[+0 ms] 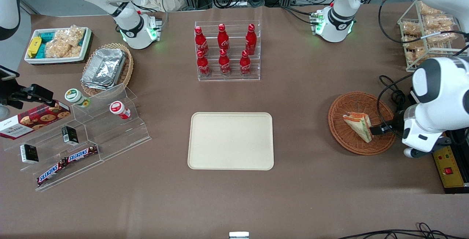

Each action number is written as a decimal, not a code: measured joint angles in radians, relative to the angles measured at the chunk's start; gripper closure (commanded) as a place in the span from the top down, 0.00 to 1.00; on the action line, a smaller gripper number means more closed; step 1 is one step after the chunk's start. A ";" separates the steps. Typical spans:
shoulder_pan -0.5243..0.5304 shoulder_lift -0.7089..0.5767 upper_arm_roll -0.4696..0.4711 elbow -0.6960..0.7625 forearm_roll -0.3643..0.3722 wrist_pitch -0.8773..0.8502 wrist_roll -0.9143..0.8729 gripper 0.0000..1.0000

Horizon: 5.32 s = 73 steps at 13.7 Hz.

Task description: Place sandwich from basket to tray

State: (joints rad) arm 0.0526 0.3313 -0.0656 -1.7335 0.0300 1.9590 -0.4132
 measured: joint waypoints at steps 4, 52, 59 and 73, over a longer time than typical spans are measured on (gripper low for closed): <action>0.001 0.000 0.006 -0.157 0.001 0.162 -0.070 0.99; -0.388 0.342 -0.219 0.334 0.060 0.113 -0.002 0.00; -0.408 0.469 -0.218 0.333 0.061 0.262 -0.017 0.99; -0.263 0.131 -0.207 0.426 0.061 -0.075 -0.140 0.99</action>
State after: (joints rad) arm -0.2102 0.4626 -0.2724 -1.3074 0.0910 1.8835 -0.5535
